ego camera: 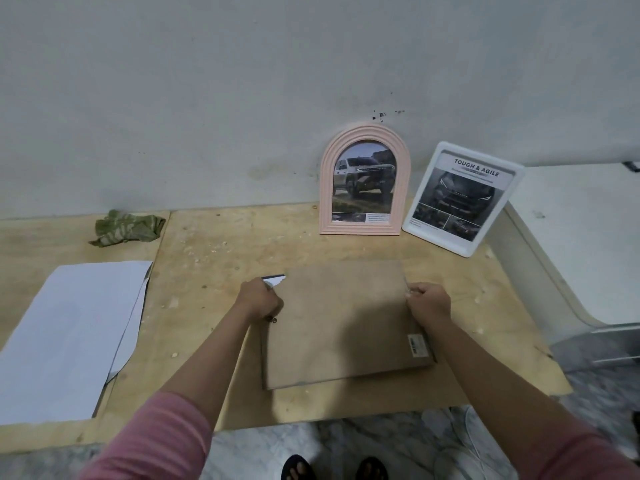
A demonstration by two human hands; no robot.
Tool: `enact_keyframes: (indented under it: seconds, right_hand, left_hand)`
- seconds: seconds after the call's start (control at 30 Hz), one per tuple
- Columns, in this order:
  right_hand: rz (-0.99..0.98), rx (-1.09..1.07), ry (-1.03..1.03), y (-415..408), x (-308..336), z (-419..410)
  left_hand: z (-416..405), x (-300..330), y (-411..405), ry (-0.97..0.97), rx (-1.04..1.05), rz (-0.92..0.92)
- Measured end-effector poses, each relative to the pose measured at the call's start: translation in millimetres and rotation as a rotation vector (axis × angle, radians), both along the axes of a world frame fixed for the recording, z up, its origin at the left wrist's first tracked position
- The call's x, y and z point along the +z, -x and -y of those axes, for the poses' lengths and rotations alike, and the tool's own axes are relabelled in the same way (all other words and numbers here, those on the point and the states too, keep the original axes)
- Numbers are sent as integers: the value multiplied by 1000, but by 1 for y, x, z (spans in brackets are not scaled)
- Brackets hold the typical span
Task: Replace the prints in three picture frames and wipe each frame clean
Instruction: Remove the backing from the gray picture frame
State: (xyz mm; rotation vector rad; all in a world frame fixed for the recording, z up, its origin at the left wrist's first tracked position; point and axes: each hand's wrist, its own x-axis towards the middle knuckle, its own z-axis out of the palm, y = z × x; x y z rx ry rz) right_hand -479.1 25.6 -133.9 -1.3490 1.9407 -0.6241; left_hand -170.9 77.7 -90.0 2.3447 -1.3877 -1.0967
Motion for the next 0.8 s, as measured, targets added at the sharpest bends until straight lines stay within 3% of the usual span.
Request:
enact_keyframes:
  seconds: [0.33,0.6,0.8]
  right_hand:
    - [6,15,4,-2,2,-6]
    - [-117,50,-35,6,3,-39]
    - [-182,62,-26,21,3,-48]
  left_hand:
    - [-1,-24,-1,108,344,-142]
    - [-23,-25,-1,57,373,-323]
    - [-26,-24,-1,149,621,-459]
